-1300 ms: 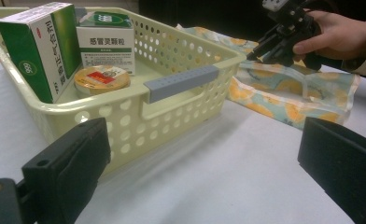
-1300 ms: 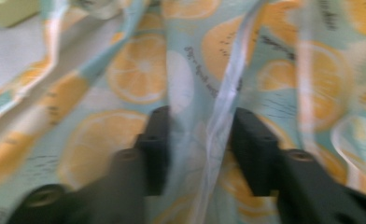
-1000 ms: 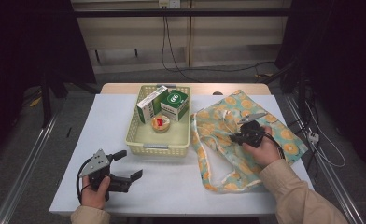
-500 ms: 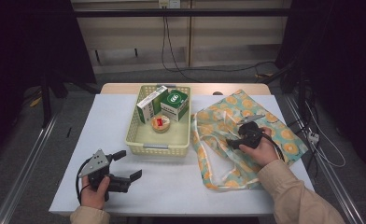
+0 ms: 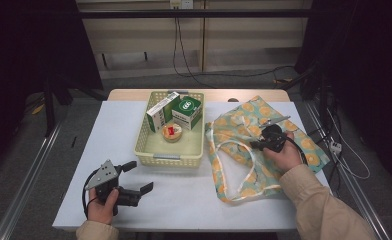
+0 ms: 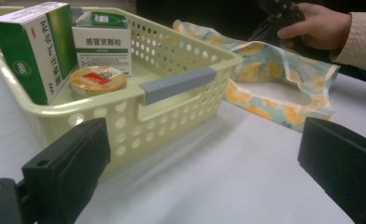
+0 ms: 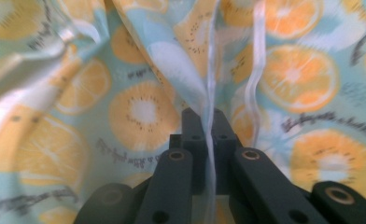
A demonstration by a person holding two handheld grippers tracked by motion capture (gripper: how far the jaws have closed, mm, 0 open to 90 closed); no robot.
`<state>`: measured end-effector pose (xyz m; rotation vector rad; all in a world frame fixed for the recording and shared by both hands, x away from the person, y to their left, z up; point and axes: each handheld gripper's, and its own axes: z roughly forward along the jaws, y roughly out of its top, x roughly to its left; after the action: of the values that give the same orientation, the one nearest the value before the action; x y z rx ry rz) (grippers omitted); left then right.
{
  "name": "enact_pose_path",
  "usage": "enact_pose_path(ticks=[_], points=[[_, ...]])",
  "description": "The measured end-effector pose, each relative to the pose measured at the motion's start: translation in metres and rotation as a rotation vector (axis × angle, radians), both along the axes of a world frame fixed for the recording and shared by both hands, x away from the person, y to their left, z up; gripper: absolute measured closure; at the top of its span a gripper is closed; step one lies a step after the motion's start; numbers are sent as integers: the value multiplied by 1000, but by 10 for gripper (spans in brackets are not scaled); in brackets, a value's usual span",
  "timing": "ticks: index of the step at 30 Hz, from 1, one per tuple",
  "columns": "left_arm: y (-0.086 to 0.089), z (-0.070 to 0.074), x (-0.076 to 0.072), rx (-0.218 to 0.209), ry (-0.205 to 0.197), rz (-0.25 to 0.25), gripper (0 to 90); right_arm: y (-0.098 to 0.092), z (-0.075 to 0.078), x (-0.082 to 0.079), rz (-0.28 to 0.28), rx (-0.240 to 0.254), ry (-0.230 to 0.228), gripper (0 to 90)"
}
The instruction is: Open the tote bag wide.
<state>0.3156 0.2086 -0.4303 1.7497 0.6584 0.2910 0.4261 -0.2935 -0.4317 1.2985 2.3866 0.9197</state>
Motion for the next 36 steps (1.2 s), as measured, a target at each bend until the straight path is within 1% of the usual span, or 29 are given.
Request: enact_pose_path(ticks=[1, 4, 6, 8, 10, 13, 15, 16, 17, 18, 21, 23, 26, 30, 34, 35, 36], points=[[-2, 1, 0, -7, 3, -2, 22, -1, 5, -1, 2, 6, -5, 889], [-9, 4, 0, -7, 10, -17, 23, 1, 14, -4, 21, 29, -6, 897], [-17, 7, 0, -9, 11, -32, 24, 5, 16, -9, 45, 42, 9, 897], [-26, 10, 0, -11, 13, -53, 25, 12, 16, -14, 78, 34, 11, 898], [-37, 12, 1, -7, 12, -73, 26, 19, 15, -21, 94, 39, 16, 898], [-57, 16, 1, -4, 29, -98, 29, 28, 15, -31, 136, 42, 16, 898], [-71, 18, 1, 4, 32, -125, 29, 33, 14, -35, 149, 62, 28, 898], [-78, 18, 1, -1, 37, -136, 29, 35, 13, -37, 157, 70, 30, 898], [-85, 19, 1, 0, 41, -155, 29, 37, 12, -39, 165, 72, 37, 898], [-92, 19, 1, 5, 42, -163, 29, 40, 11, -41, 175, 73, 39, 898], [-110, 17, 4, 20, 53, -190, 36, 46, 7, -45, 187, 77, 44, 898], [-122, 16, 7, 28, 60, -203, 44, 49, 6, -46, 194, 70, 40, 898], [-140, 14, 11, 42, 55, -222, 54, 50, 4, -46, 193, 68, 43, 898], [-163, 15, 18, 45, 47, -252, 73, 51, 3, -45, 190, 67, 41, 898], [-185, 16, 25, 66, 38, -276, 87, 50, 3, -45, 187, 68, 46, 898], [-191, 16, 27, 81, 31, -285, 90, 51, 3, -45, 185, 69, 47, 898], [-196, 15, 29, 86, 30, -293, 91, 51, 2, -45, 185, 67, 49, 898]])
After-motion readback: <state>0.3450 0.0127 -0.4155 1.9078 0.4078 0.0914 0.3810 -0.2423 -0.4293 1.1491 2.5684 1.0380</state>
